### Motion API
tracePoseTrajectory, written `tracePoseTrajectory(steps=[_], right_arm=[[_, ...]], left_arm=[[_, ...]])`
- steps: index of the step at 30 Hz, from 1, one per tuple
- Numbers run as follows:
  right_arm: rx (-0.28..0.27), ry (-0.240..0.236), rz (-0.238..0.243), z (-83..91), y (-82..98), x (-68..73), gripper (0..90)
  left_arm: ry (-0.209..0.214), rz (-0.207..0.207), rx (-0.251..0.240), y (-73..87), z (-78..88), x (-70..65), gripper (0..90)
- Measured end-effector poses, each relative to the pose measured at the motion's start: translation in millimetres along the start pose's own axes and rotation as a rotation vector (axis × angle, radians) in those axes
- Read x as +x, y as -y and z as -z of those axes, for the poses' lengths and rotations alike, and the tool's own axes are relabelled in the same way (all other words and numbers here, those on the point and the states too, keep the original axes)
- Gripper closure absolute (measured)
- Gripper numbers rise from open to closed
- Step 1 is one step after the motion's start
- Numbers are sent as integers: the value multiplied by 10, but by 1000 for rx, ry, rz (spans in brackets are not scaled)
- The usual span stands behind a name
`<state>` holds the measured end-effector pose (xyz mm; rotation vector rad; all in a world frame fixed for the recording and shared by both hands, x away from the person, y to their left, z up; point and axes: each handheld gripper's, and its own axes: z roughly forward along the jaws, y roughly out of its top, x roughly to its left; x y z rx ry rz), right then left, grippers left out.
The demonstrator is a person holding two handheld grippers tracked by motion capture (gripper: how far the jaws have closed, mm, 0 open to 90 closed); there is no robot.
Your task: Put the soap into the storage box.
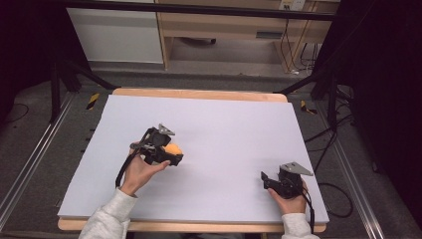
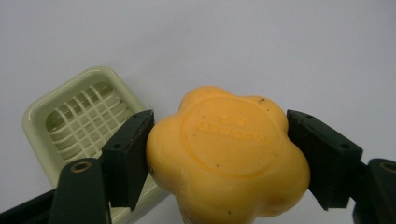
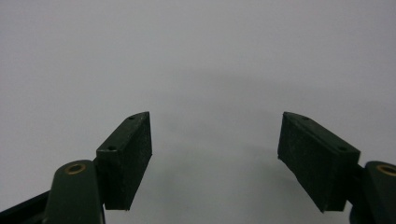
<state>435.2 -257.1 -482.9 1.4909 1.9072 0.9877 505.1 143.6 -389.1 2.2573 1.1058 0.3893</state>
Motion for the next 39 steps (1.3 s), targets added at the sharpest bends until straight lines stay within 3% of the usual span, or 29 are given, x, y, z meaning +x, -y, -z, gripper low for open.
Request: tracePoseTrajectory(steps=[27, 39], right_arm=[[0, 0, 1, -5, 0, -9, 264], [1, -5, -1, -6, 1, -8, 272]], left_arm=[[-62, 95, 3, -26, -139, 414, 261], [-71, 130, 14, 34, -238, 582, 261]])
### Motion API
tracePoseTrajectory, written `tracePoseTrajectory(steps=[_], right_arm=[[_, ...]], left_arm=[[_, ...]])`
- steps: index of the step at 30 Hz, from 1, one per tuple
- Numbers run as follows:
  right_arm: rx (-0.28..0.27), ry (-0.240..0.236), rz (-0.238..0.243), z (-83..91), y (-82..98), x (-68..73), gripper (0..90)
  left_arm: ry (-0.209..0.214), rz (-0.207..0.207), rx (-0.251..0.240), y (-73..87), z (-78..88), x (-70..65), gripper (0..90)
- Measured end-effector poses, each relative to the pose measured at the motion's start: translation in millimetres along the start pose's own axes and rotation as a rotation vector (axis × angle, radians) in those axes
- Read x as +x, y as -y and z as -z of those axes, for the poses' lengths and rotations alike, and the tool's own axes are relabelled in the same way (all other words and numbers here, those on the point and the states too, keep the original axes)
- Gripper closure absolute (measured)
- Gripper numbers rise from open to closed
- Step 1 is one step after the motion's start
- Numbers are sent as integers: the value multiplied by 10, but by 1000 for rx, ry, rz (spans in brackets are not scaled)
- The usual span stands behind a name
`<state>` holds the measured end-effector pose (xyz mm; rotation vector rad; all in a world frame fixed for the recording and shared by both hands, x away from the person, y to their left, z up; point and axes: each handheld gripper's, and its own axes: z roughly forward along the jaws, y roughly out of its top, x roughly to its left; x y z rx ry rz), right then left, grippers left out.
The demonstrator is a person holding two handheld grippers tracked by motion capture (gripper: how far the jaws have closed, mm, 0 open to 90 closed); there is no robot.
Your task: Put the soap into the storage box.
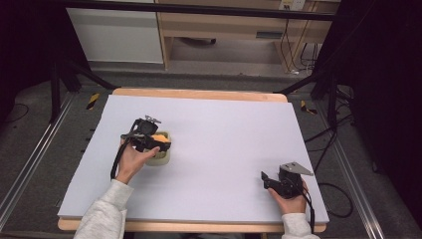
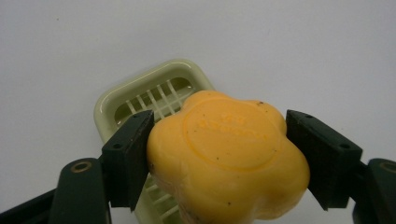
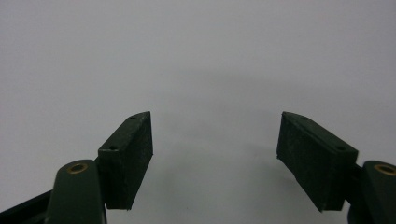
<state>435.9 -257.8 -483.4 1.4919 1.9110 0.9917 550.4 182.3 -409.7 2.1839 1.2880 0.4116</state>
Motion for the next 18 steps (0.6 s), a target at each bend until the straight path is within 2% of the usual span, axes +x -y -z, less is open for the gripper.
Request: tracePoseTrajectory(steps=[5, 18], right_arm=[[1, 2, 0, -1, -1, 3, 272], [4, 1, 0, -3, 0, 4, 272]], left_arm=[[-3, 6, -10, 29, -32, 43, 261], [-7, 20, 2, 109, -127, 94, 261]])
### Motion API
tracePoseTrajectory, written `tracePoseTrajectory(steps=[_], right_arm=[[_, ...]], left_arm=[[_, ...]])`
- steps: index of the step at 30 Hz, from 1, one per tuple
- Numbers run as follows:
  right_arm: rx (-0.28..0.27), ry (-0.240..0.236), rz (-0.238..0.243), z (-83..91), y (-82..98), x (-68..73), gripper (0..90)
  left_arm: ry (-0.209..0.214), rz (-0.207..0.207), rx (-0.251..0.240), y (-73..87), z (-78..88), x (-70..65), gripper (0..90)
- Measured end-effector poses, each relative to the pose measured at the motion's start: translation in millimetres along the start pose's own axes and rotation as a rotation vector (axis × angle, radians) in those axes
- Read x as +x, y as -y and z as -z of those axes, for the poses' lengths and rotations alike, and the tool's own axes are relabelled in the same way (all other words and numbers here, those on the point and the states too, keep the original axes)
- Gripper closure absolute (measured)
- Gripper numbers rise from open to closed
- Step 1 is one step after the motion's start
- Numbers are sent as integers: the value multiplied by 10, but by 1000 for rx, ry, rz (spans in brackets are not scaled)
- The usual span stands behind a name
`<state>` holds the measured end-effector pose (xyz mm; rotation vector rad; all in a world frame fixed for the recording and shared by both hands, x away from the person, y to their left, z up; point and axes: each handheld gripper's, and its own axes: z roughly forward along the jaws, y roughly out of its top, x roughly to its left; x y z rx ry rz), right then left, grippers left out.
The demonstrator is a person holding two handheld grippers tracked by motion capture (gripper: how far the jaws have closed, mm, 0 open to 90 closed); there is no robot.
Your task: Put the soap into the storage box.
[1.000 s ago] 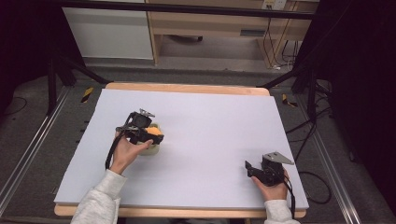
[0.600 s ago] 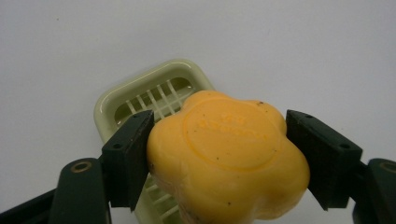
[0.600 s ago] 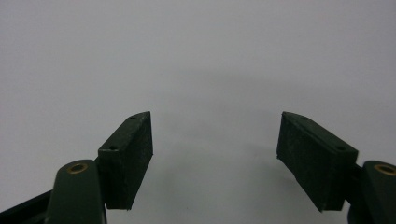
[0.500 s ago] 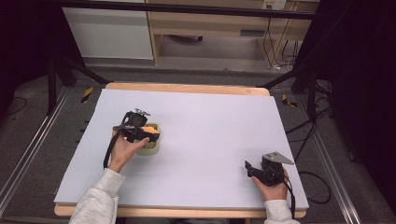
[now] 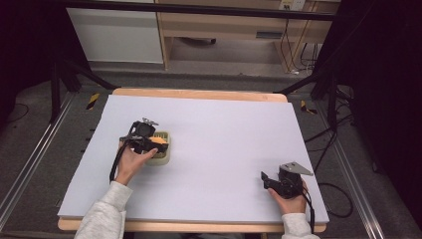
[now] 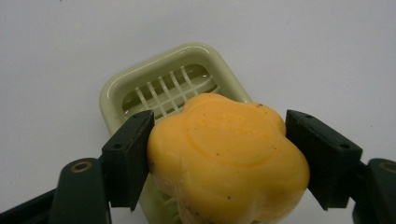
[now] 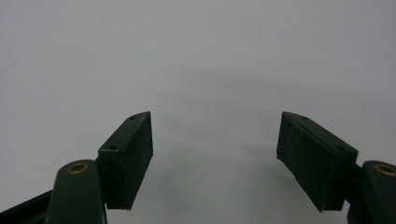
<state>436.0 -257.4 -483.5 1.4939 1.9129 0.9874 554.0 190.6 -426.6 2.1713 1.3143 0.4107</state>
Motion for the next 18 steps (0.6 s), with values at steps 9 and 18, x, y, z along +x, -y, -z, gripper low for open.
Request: tracePoseTrajectory(steps=[9, 18], right_arm=[[2, -4, -3, 2, -1, 2, 272], [3, -5, -2, 1, 0, 4, 272]], left_arm=[[1, -1, 2, 43, -71, 9, 261], [7, 6, -11, 81, -78, 16, 260]])
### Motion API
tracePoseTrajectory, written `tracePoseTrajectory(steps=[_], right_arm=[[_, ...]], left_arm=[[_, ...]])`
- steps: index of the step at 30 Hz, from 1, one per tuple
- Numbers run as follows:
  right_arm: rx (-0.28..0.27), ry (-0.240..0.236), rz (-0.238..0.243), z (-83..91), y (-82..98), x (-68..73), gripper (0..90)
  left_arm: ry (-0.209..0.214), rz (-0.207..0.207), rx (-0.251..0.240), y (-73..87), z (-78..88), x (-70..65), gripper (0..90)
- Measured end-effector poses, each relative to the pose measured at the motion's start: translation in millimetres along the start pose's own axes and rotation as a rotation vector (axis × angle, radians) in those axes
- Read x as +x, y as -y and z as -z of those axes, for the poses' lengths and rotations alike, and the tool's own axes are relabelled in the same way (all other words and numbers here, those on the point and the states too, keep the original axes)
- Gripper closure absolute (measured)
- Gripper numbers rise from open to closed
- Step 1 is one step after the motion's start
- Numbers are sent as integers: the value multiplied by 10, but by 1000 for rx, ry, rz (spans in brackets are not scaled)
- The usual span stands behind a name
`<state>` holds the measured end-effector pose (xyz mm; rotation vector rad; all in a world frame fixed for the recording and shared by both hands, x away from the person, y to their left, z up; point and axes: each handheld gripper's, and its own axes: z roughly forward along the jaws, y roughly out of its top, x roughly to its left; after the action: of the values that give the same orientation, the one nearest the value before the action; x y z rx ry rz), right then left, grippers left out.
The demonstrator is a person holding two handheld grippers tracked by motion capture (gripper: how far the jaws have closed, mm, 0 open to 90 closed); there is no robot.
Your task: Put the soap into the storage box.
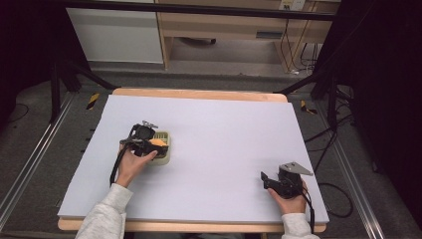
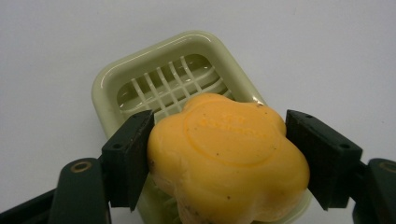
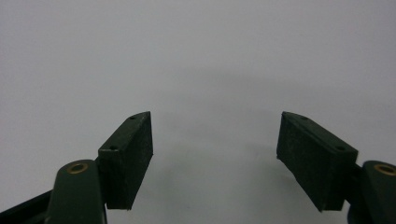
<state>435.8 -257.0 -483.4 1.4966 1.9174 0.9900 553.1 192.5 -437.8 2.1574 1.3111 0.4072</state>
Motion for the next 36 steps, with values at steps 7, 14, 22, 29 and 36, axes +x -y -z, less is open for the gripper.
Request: tracePoseTrajectory(steps=[7, 14, 22, 29, 36], right_arm=[[1, 2, 2, -3, 1, 1, 271], [0, -2, 7, -4, 3, 1, 271], [2, -4, 7, -3, 3, 1, 271], [2, -6, 5, 0, 3, 1, 270], [1, -6, 5, 2, 2, 1, 271]], left_arm=[[-9, -16, 30, 24, -16, -8, 258], [-14, -32, 32, 43, -25, -6, 258], [-8, -27, 24, 54, -17, -5, 254], [1, -16, 19, 60, 20, 9, 242], [2, -17, -10, 52, 126, 7, 240]])
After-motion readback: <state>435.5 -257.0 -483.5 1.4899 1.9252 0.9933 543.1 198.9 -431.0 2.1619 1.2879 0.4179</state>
